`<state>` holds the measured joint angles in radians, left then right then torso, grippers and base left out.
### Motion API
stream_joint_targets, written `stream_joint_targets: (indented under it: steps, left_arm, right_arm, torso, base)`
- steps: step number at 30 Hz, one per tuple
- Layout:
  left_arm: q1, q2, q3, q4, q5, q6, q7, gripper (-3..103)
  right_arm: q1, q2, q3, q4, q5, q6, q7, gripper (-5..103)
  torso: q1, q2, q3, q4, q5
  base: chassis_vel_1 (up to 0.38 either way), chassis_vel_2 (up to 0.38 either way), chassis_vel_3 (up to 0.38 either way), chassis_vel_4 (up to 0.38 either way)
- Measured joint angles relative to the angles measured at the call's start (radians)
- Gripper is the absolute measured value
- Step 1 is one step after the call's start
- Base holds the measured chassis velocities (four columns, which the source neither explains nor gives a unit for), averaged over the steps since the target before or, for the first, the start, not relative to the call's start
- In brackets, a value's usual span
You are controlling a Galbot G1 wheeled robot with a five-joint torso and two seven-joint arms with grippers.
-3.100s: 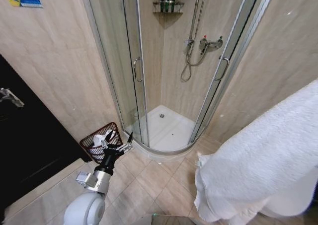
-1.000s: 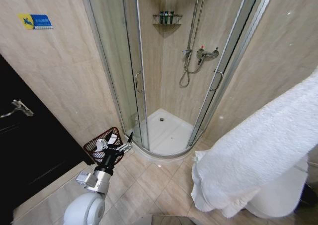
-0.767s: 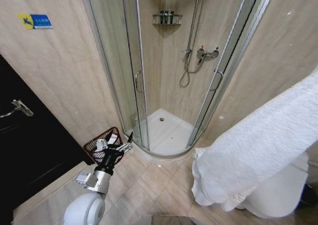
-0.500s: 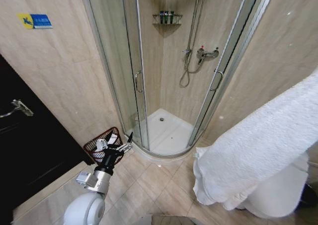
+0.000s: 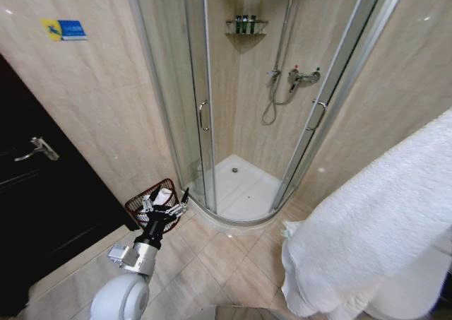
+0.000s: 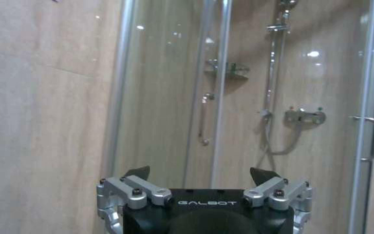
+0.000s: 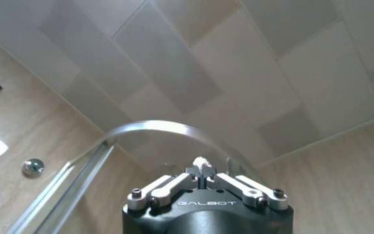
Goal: Discard the used towel into the hamper.
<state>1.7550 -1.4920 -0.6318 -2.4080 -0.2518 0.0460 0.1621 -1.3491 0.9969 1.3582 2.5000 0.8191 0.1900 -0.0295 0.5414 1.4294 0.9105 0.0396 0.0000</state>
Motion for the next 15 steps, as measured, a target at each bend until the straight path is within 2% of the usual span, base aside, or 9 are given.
stream_joint_targets:
  steps: [15]
  left_arm:
    - [0.000,0.000,0.000,0.000,0.000,0.000,0.000,100]
  right_arm:
    - [0.002,-0.002,0.008,0.000,0.000,-0.001,0.000,2]
  torso:
    - [-0.001,-0.002,-0.001,-0.0001,-0.0001]
  base:
    - [0.095,0.083,0.082,0.085]
